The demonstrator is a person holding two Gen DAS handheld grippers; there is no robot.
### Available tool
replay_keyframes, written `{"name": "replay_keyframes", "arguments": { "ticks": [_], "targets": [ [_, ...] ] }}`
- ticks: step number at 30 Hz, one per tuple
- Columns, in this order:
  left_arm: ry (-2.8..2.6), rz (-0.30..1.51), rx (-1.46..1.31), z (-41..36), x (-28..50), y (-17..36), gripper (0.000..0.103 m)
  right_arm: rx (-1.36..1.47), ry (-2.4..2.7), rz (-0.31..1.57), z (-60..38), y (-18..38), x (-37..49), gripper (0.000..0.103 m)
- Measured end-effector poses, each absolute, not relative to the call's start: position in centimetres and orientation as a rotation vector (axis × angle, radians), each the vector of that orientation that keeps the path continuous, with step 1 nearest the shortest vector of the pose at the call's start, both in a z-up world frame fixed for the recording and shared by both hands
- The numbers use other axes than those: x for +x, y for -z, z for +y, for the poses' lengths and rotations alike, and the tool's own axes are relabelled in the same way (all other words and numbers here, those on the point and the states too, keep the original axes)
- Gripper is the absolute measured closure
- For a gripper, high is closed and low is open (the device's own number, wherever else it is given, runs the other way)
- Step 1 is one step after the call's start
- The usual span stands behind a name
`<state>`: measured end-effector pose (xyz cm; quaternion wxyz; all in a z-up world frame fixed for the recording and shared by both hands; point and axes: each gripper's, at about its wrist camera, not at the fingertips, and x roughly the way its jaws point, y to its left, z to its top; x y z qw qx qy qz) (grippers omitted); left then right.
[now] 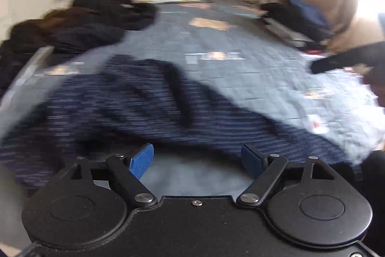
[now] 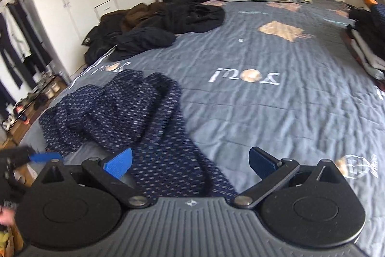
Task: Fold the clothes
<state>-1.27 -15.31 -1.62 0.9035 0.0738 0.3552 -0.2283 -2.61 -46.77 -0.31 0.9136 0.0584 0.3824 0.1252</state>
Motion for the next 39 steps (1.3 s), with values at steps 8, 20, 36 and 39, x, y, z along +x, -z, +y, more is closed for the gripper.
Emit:
{"name": "replay_keyframes", "arguments": {
  "ticks": [8, 20, 36, 39],
  "targets": [
    [0.186, 0.691, 0.369, -6.5, 3.1, 1.2, 0.017, 0.028, -0.347, 0.823, -40.0, 2.2, 0.4, 0.0],
    [0.199, 0.676, 0.488, -10.5, 8.1, 7.3, 0.026, -0.052, -0.406, 0.89, -34.6, 6.4, 3.4, 0.0],
    [0.502, 0.832, 0.225, -9.5, 1.6, 6.2, 0.09, -0.221, -0.513, 0.915, -31.1, 10.0, 3.9, 0.0],
    [0.529, 0.854, 0.159, -9.5, 0.9, 6.1, 0.09, -0.31, -0.516, 0.898, -30.5, 10.8, 3.6, 0.0]
  ]
}}
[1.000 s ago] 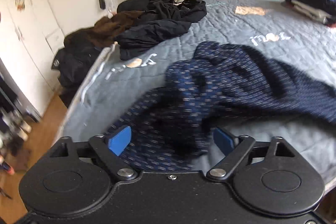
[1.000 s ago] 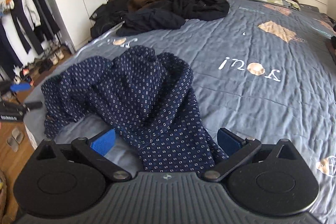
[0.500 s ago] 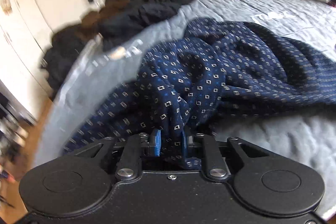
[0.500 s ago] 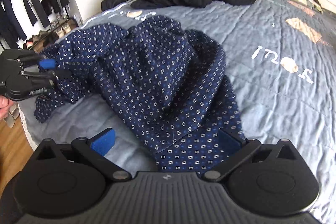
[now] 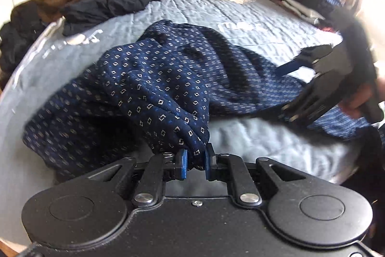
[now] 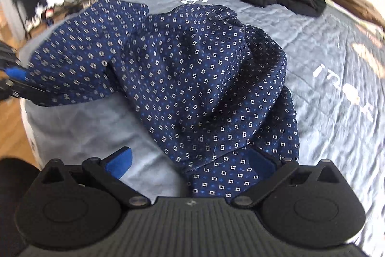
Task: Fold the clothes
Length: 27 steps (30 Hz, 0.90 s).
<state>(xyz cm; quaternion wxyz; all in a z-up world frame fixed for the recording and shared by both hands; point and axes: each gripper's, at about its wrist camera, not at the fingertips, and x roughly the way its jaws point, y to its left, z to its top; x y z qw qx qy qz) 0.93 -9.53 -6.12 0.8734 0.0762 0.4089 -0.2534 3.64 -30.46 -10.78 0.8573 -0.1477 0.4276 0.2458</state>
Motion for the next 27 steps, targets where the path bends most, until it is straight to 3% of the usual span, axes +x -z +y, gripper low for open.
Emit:
{"name": "replay_keyframes", "arguments": {
  "ticks": [4, 7, 12, 14, 15, 19, 27],
  "targets": [
    [0.532, 0.866, 0.129, -9.5, 1.2, 6.1, 0.09, -0.451, -0.521, 0.895, -29.5, 12.9, 3.4, 0.002],
    [0.54, 0.87, 0.114, -9.7, 1.4, 6.0, 0.09, -0.558, -0.523, 0.89, -28.7, 14.5, 3.2, 0.009],
    [0.565, 0.872, 0.092, -10.4, 1.4, 5.7, 0.09, -0.41, -0.488, 0.9, -31.0, 15.0, 5.3, 0.05],
    [0.574, 0.872, 0.083, -10.6, 1.4, 5.5, 0.09, -0.371, -0.461, 0.873, -32.1, 14.1, 6.0, 0.083],
    [0.579, 0.873, 0.078, -10.8, 1.4, 5.4, 0.09, -0.368, -0.446, 0.863, -32.7, 13.5, 6.3, 0.092],
    [0.599, 0.874, 0.06, -11.3, 1.4, 5.2, 0.09, -0.356, -0.387, 0.822, -34.9, 11.1, 7.4, 0.095],
    [0.843, 0.881, -0.03, -19.9, 0.2, 4.9, 0.09, -0.355, -0.217, 0.729, -42.2, 4.7, 9.4, 0.096]
  ]
}}
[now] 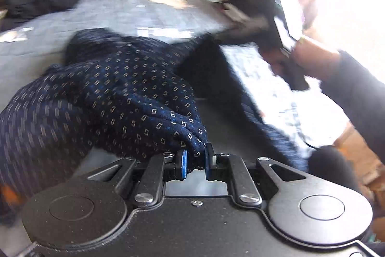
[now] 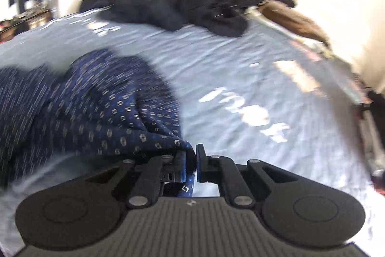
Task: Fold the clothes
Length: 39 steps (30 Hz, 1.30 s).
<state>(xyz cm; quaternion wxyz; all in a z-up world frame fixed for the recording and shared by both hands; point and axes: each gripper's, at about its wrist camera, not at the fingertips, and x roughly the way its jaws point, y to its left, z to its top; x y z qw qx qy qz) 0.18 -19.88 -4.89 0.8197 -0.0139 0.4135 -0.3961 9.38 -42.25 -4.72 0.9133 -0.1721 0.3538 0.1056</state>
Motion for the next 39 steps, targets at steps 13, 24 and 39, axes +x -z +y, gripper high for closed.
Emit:
{"name": "replay_keyframes", "arguments": {
  "ticks": [13, 24, 39],
  "targets": [
    [1.126, 0.868, -0.038, -38.4, -3.3, 5.5, 0.086, -0.532, 0.129, 0.684, -57.1, -1.1, 11.2, 0.096],
    [0.816, 0.749, 0.382, -25.3, 1.6, 6.3, 0.026, -0.462, 0.039, 0.879, -60.2, 3.9, 7.8, 0.05],
    [0.833, 0.869, 0.593, -25.6, 4.4, 12.3, 0.094, -0.242, -0.201, 0.839, -55.2, 0.8, 0.2, 0.026]
  ]
}}
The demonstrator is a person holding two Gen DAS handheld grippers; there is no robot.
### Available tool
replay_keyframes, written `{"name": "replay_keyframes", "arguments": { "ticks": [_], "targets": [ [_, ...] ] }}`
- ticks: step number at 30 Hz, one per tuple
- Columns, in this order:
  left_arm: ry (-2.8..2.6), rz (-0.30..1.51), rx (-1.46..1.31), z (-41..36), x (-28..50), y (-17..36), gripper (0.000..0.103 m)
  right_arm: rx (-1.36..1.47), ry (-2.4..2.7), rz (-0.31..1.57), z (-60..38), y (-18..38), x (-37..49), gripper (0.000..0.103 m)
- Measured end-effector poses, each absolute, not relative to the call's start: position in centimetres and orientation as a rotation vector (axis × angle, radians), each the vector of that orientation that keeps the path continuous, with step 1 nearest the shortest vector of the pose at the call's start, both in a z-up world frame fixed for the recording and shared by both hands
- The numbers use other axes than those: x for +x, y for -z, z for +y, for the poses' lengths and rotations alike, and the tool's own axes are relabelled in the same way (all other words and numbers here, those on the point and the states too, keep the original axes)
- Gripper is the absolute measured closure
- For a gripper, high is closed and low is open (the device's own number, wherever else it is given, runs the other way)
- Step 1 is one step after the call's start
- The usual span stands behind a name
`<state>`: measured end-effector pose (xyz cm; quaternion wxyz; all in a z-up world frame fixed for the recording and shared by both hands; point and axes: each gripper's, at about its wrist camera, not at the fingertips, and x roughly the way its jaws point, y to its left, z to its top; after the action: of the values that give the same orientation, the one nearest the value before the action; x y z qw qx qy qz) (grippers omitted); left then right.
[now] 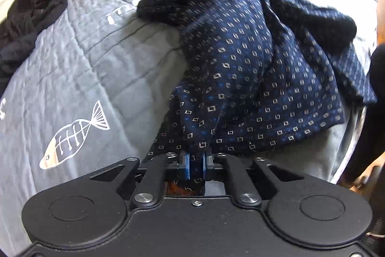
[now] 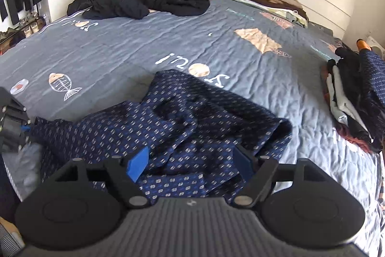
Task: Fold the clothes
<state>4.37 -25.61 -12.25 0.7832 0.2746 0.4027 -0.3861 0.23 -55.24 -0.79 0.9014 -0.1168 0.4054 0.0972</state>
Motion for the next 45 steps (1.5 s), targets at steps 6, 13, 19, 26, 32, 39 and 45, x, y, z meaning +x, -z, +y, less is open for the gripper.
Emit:
{"name": "replay_keyframes", "arguments": {
  "ticks": [6, 13, 19, 26, 32, 39, 45],
  "targets": [
    [0.745, 0.833, 0.517, -18.6, 4.7, 7.8, 0.095, -0.231, -0.206, 0.861, -54.5, 2.0, -0.1, 0.026],
    [0.625, 0.884, 0.47, -10.8, 3.8, 5.4, 0.086, -0.233, -0.227, 0.9, -53.9, 3.5, -0.6, 0.026],
    [0.784, 0.746, 0.446, -14.7, -0.2, 2.8, 0.039, -0.211, -0.224, 0.907, -55.1, 3.2, -3.0, 0.026],
    [1.069, 0.605, 0.516, -29.7, -3.3, 5.5, 0.038, -0.184, -0.219, 0.916, -56.5, 2.9, -5.7, 0.025],
    [1.049, 0.662, 0.461, -37.0, -0.7, 9.3, 0.037, -0.146, -0.221, 0.91, -57.9, 2.5, -8.1, 0.025],
    [1.066, 0.81, 0.354, -39.1, 1.4, 11.7, 0.047, -0.107, -0.222, 0.917, -59.3, 3.2, -10.0, 0.025],
    [1.16, 0.819, 0.28, -38.1, -0.1, 10.7, 0.096, -0.065, -0.219, 0.909, -60.0, 3.6, -10.7, 0.025]
  ]
}}
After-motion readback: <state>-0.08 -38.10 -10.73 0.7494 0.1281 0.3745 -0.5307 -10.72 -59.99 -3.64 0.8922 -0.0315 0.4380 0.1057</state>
